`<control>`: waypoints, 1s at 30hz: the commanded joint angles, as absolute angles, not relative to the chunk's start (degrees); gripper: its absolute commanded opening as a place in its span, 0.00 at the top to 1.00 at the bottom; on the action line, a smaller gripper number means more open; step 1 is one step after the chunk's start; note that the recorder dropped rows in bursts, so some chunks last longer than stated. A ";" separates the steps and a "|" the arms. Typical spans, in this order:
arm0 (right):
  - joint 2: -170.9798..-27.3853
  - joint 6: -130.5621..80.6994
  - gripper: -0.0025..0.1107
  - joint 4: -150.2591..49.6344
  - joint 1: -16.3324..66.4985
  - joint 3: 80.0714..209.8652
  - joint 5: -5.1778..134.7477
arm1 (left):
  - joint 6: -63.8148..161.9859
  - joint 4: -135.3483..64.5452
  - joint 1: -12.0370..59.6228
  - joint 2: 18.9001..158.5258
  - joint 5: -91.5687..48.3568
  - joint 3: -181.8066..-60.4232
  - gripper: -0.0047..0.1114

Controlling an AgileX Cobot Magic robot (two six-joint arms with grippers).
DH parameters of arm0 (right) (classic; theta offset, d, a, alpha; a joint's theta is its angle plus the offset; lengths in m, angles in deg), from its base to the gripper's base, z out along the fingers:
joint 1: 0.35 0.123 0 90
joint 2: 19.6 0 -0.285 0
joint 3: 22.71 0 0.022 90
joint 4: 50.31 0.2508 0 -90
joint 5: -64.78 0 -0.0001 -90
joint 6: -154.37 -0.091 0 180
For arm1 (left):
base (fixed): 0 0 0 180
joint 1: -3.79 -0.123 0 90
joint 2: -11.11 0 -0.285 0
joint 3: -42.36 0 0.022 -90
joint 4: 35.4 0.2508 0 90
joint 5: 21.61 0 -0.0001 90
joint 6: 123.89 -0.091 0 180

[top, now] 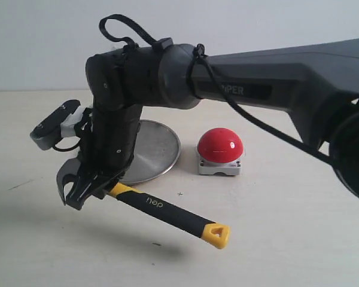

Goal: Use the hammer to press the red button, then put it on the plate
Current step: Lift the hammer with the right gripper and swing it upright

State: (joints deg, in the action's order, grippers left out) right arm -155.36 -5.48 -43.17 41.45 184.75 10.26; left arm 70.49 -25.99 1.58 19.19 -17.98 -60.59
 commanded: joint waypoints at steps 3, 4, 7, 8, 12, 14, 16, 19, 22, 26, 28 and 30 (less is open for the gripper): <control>-150.98 -12.78 0.98 -43.72 40.48 180.16 20.06 | 70.67 -25.64 1.50 18.90 -17.87 -60.42 0.96; -150.08 -13.52 0.98 -43.72 40.48 178.67 21.89 | 70.67 -25.64 1.50 18.90 -17.87 -60.42 0.96; -146.93 -15.03 0.98 -42.85 40.48 174.09 26.77 | 70.67 -25.64 1.50 18.90 -17.87 -60.42 0.96; -145.64 -15.19 0.98 -41.76 40.48 172.29 28.30 | 70.67 -25.64 1.50 18.90 -17.87 -60.42 0.96; -139.97 -15.19 0.98 -37.66 40.48 164.34 36.92 | 70.67 -25.64 1.50 18.90 -17.87 -60.42 0.96; -136.62 -15.19 0.98 -34.95 40.48 159.57 41.76 | 70.67 -25.64 1.50 18.90 -17.87 -60.42 0.96; -133.63 -15.19 0.98 -32.97 40.48 155.22 46.90 | 70.67 -25.64 1.50 18.90 -17.87 -60.42 0.96; -129.04 -15.19 0.98 -30.22 40.48 148.73 53.42 | 70.67 -25.64 1.50 18.90 -17.87 -60.42 0.96; -124.37 -15.19 0.98 -27.67 40.48 142.76 58.34 | 70.67 -25.64 1.50 18.90 -17.87 -60.42 0.96; -118.04 -15.35 0.98 -24.14 40.71 135.44 64.78 | 70.67 -25.64 1.50 18.90 -17.87 -60.42 0.96; -115.51 -15.49 0.98 -21.94 41.25 132.26 69.44 | 70.67 -25.64 1.50 18.90 -17.87 -60.42 0.96; -112.58 -15.95 0.98 -20.21 42.04 128.40 74.35 | 70.67 -25.64 1.50 18.90 -17.87 -60.42 0.96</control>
State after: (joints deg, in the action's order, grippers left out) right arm -117.05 -15.37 -22.85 41.19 132.00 64.28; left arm 70.49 -25.99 1.58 19.19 -17.98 -60.59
